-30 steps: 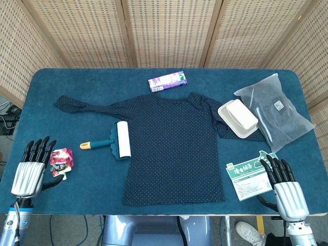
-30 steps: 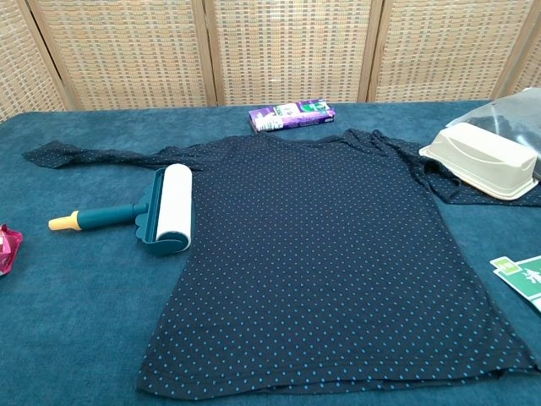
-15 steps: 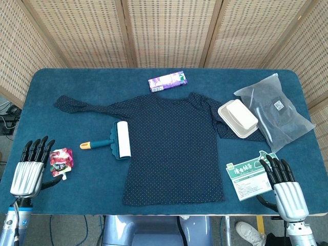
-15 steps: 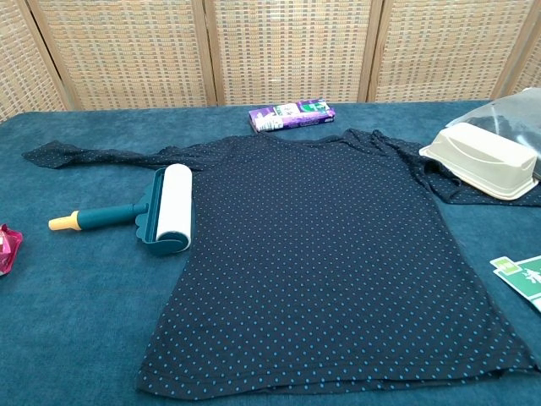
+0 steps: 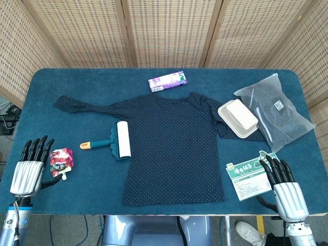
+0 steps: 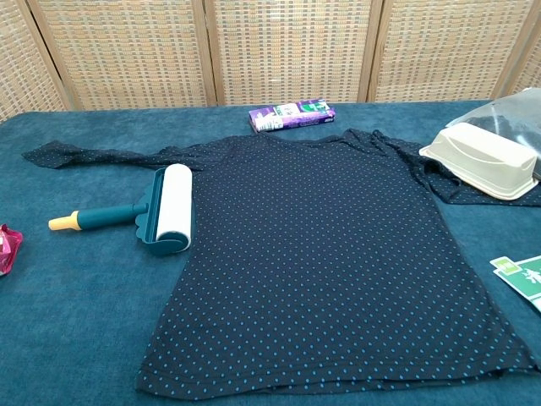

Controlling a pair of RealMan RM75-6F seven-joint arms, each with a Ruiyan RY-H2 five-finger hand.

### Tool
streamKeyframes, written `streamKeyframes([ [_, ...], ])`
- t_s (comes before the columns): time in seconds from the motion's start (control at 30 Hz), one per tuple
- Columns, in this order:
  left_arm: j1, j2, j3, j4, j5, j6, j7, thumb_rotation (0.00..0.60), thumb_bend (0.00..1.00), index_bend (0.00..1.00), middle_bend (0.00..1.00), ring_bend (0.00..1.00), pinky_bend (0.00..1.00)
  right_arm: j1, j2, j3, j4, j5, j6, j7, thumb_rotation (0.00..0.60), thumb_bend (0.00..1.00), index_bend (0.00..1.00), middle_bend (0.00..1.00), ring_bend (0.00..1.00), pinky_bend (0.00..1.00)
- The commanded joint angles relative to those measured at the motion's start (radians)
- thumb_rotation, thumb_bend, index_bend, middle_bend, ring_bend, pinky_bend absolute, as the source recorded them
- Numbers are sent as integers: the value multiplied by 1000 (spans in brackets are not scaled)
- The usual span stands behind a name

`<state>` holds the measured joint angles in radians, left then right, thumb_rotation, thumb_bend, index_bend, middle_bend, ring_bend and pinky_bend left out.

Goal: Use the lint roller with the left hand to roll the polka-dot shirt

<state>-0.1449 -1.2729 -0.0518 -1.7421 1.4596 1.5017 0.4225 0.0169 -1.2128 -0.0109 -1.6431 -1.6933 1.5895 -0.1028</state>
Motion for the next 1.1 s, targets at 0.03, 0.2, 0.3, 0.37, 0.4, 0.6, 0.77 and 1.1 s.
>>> streamKeyframes([
  [0.03, -44, -17, -60, 30, -67, -48, 21, 600, 181, 0, 27, 61, 188, 2, 0, 5, 2, 7, -2, 7, 600, 108, 0, 0, 0, 0],
  [0.2, -133, -34, -150, 62, -201, -168, 51, 600, 208, 54, 431, 403, 480, 3, -3, 7, 8, 8, -2, 12, 600, 108, 0, 0, 0, 0],
  [0.3, -173, -30, -175, 68, -250, -223, 71, 600, 212, 167, 615, 522, 566, 5, -5, 8, 11, 11, -6, 10, 600, 108, 0, 0, 0, 0],
  [0.37, -198, -29, -192, 67, -286, -255, 83, 600, 212, 224, 714, 587, 616, 6, -7, 7, 14, 14, -11, 9, 600, 109, 0, 0, 0, 0],
  [0.4, -208, -30, -198, 67, -301, -269, 85, 600, 212, 266, 760, 621, 640, 6, -8, 7, 14, 15, -13, 8, 600, 109, 0, 0, 0, 0],
  [0.6, -284, -31, -233, 74, -442, -399, 108, 600, 268, 493, 853, 696, 693, 8, -9, 11, 17, 24, -17, 11, 600, 108, 0, 0, 0, 0],
  [0.77, -371, -68, -242, 140, -595, -482, 198, 600, 272, 508, 858, 701, 695, 10, -11, 11, 22, 26, -21, 10, 600, 109, 0, 0, 0, 0],
  [1.1, -485, -175, -219, 279, -776, -540, 303, 600, 344, 464, 862, 704, 695, 14, -16, 13, 32, 35, -29, 16, 600, 109, 0, 0, 0, 0],
])
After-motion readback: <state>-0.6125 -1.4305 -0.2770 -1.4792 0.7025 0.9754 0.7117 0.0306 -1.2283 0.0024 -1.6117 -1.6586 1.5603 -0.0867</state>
